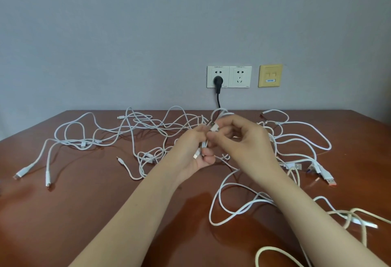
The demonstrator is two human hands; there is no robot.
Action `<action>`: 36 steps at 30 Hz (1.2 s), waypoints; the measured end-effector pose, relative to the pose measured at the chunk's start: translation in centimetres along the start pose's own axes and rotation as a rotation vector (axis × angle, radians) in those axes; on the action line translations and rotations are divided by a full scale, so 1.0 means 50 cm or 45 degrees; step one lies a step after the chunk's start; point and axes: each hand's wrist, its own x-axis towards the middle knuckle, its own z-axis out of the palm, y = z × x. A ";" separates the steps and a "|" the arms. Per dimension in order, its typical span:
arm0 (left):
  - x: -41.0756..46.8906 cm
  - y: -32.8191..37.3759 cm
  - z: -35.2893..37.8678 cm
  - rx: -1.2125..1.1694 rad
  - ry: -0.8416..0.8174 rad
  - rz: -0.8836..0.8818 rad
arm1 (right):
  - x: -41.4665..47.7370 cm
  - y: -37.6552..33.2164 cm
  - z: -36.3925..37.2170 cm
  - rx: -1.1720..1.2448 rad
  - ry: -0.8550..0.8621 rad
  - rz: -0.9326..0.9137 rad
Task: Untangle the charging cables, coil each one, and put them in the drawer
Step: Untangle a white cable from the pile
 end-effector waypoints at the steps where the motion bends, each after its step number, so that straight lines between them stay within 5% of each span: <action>1: -0.001 -0.002 0.001 0.009 -0.027 -0.021 | -0.001 0.000 0.000 -0.035 -0.010 -0.027; 5: -0.009 -0.012 0.018 0.047 -0.132 -0.016 | 0.002 0.001 -0.003 -0.124 0.096 -0.141; 14: 0.002 -0.020 0.021 0.210 0.064 0.077 | 0.008 0.016 0.001 -0.088 0.113 -0.089; 27: 0.001 -0.016 -0.002 -0.401 -0.165 -0.139 | 0.002 0.004 -0.001 -0.089 0.011 -0.096; 36: -0.004 -0.009 -0.001 -0.223 -0.137 -0.140 | 0.000 -0.006 -0.008 0.148 -0.085 0.010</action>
